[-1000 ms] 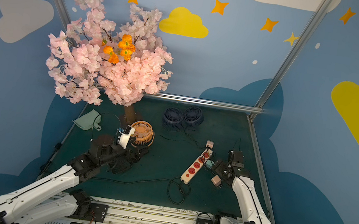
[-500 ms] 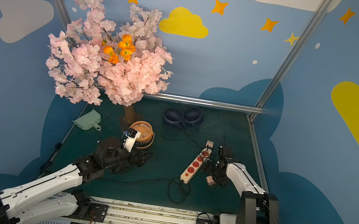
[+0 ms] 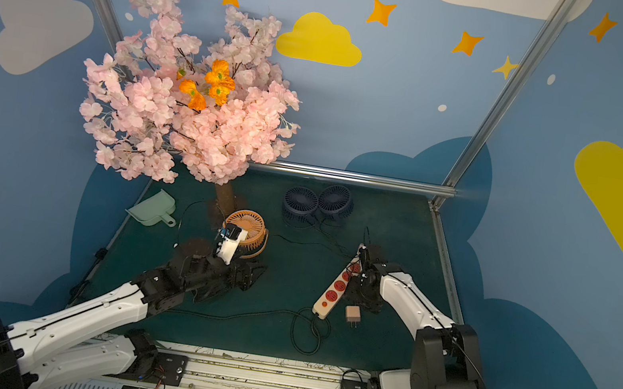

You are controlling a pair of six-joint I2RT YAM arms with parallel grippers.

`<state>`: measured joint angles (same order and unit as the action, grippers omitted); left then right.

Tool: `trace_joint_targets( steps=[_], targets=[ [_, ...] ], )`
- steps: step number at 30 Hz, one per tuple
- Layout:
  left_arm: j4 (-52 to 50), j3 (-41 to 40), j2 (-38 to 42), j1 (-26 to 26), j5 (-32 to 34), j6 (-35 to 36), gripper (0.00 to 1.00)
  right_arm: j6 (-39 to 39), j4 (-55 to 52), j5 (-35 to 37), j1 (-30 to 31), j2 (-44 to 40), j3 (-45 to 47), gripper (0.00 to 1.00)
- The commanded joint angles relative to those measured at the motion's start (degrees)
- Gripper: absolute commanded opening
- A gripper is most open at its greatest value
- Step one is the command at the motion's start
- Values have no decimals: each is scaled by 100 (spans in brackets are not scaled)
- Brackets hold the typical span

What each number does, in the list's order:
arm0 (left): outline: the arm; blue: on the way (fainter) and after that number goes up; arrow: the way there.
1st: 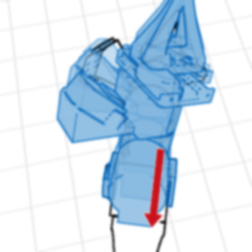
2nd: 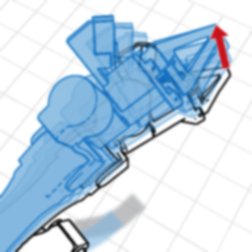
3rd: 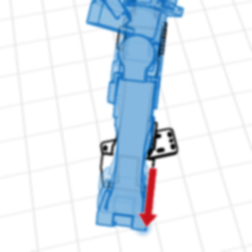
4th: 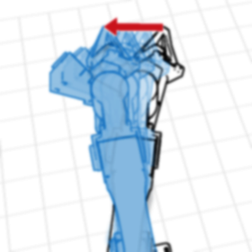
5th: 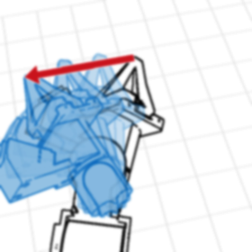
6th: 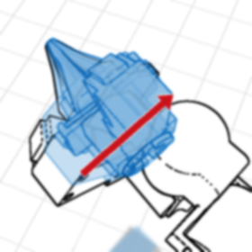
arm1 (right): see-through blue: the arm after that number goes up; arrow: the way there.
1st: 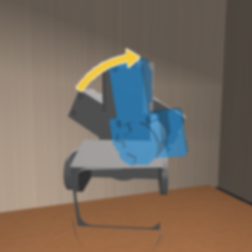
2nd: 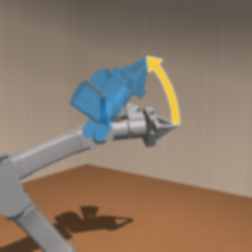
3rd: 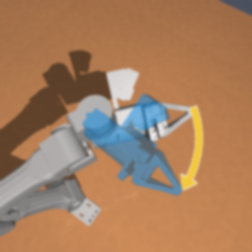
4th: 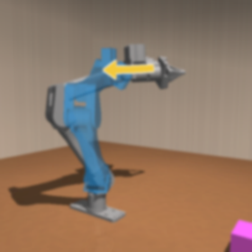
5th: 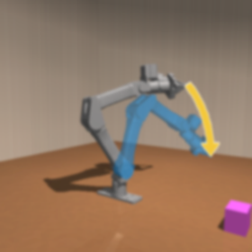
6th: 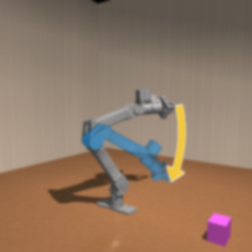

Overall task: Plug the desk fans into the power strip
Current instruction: Pick up the plug from the center of the board.

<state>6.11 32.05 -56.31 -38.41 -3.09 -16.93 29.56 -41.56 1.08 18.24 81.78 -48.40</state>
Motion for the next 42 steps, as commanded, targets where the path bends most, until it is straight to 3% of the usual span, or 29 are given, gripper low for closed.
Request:
trace_joint_targets(
  steps=[1,8,17,23,29,35,42],
  targets=[
    [152,192,-13,-41,-65,-6,100,-432,-131,279,32,266,-250,58],
    [158,170,10,-115,-12,-78,100,-569,-32,108,31,626,-259,37],
    [154,217,-53,-176,-23,-39,100,-436,-10,175,-54,351,108,0],
    [332,311,-172,-360,-90,-112,100,-291,-39,-200,-561,-634,296,0],
    [815,664,-788,-893,-295,-306,99,-99,-424,-372,-1136,-1769,-85,0],
    [1432,1552,-1816,-1498,-870,-668,98,-124,-405,-360,-1278,-2757,-628,0],
    [1472,2793,-3133,-1853,-1646,-996,100,145,-352,-686,-1348,-3058,-1395,0]
  ],
)
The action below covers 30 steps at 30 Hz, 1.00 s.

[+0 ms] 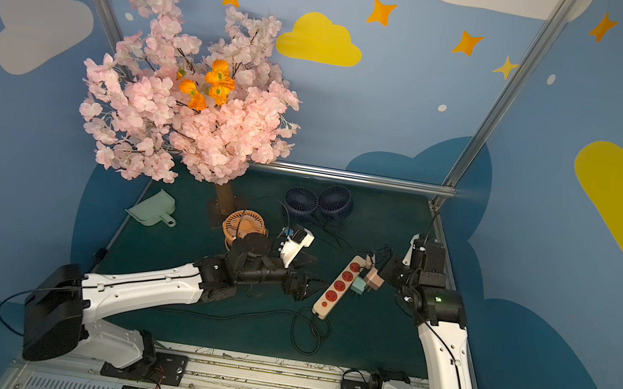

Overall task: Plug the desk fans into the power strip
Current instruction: Pick up the plug from the center of the board.

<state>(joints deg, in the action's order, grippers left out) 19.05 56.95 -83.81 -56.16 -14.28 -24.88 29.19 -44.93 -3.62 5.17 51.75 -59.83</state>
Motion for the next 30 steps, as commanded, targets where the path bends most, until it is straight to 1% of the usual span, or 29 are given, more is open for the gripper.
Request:
trace_joint_targets(
  steps=[1,6,8,12,17,20,24,28,30],
  targets=[
    [176,453,-528,-100,-638,-246,100,223,3,-286,-48,-42,-309,0],
    [178,1063,-1306,-136,-1152,-549,100,461,237,-664,-51,-24,-350,0],
    [178,1244,-1496,-132,-1239,-594,100,509,292,-735,-51,-12,-328,0],
    [170,1422,-1685,-127,-1012,-533,100,558,372,-870,-45,-24,-300,0],
    [127,1708,-1924,-76,-938,-493,100,636,643,-1122,-49,-40,-176,0],
    [138,1770,-2003,4,-823,-591,100,633,743,-1343,-42,-32,-158,0],
    [366,1821,-2085,116,-902,-804,100,622,834,-1537,10,-9,-132,0],
    [431,1942,-2173,153,-908,-794,96,632,942,-1697,129,87,-120,0],
    [482,1947,-2211,194,-821,-781,92,619,975,-1763,231,149,-123,0]
  ],
)
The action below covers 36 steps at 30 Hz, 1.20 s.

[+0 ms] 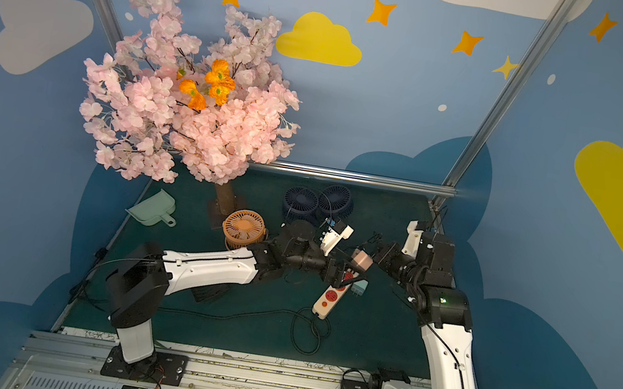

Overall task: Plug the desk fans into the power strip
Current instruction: Pick up the plug from the center of the board.

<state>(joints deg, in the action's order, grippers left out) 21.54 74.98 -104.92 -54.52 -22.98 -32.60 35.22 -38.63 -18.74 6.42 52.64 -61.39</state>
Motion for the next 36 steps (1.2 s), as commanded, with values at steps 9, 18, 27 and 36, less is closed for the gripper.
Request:
trace_joint_targets(
  steps=[9,18,27,36],
  targets=[
    [532,26,24,267,239,74,24,47,486,-241,374,239,37,5],
    [370,-807,1031,894,304,178,2,8,960,65,308,107,327,65],
    [-177,-795,1146,1233,-669,761,2,1013,2258,-1623,526,672,619,84],
    [389,-737,973,1239,-1798,431,2,1101,2982,-3249,819,1137,658,90]
  ],
)
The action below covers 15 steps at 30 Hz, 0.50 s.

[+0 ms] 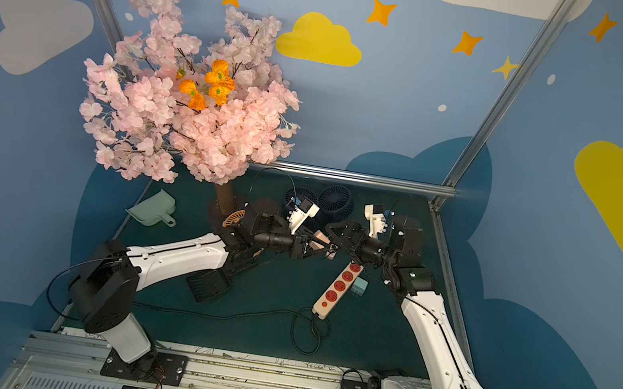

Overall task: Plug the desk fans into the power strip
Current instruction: Pick up the plug from the center of the board.

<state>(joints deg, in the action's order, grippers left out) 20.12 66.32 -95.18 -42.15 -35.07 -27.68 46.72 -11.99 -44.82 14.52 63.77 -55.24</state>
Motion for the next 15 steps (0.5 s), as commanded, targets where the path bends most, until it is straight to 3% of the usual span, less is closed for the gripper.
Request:
trace_joint_targets(
  steps=[1,4,8,15],
  targets=[
    [619,127,-5,5,-727,-147,2,-98,323,-697,6,46,55,90],
    [997,94,-57,6,-1147,-448,2,-33,626,-1064,-11,104,109,89],
    [1419,12,-130,72,-1476,-852,2,218,1201,-1582,-48,101,226,77],
    [1587,153,-267,141,-1944,-1155,2,-8,1073,-2167,-17,57,173,56]
  ],
)
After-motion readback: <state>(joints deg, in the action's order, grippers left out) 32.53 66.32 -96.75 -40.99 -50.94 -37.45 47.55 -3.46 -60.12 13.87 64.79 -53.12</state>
